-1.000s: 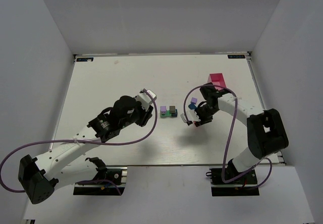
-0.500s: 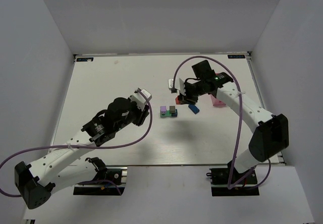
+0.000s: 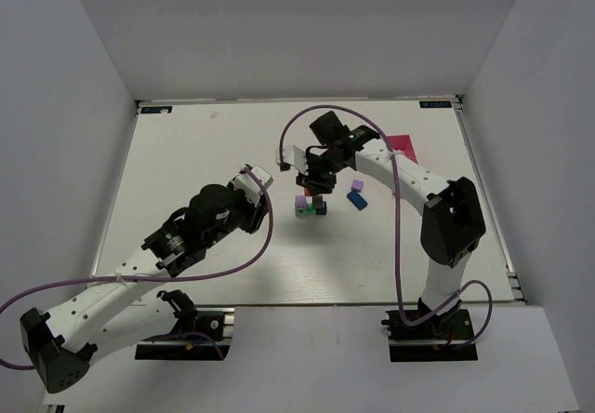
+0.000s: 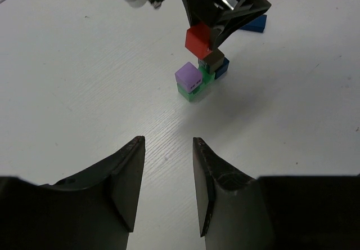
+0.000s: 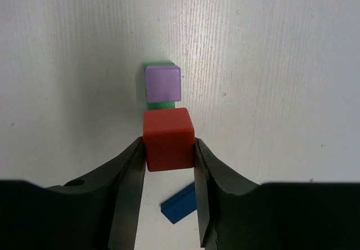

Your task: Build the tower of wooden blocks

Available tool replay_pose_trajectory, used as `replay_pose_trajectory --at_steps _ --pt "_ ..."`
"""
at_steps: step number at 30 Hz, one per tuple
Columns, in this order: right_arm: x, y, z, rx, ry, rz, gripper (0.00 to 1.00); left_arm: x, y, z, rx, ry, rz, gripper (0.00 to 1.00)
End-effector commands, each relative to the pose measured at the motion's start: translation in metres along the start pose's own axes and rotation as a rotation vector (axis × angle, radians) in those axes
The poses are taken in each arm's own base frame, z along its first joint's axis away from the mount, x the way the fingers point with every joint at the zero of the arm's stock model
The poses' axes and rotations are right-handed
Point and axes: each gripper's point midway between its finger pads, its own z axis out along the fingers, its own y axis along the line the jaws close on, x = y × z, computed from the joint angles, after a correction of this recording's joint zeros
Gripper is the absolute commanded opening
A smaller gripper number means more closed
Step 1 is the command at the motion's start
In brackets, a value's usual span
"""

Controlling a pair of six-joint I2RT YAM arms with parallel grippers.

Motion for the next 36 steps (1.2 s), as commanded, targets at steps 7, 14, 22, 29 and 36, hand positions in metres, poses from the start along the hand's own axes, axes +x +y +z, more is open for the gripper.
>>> replay_pose_trajectory --at_steps 7,14,22,29,36 --pt "-0.016 -0.004 0.015 0.002 0.061 -0.037 0.0 -0.008 0.002 -0.003 -0.006 -0.035 -0.004 0.5" --pt "-0.021 -0.001 0.029 -0.02 0.087 -0.047 0.0 -0.008 0.002 -0.003 -0.006 -0.035 -0.004 0.5" --pt "-0.016 0.001 0.037 -0.028 0.127 -0.042 0.0 -0.008 0.002 -0.003 -0.006 -0.035 -0.004 0.5" --pt "-0.014 0.002 0.038 -0.025 0.146 -0.025 0.0 -0.008 0.002 -0.003 -0.006 -0.035 -0.004 0.5" --pt "-0.013 0.001 0.04 -0.017 0.157 -0.009 0.0 -0.008 0.002 -0.003 -0.006 -0.035 -0.004 0.5"
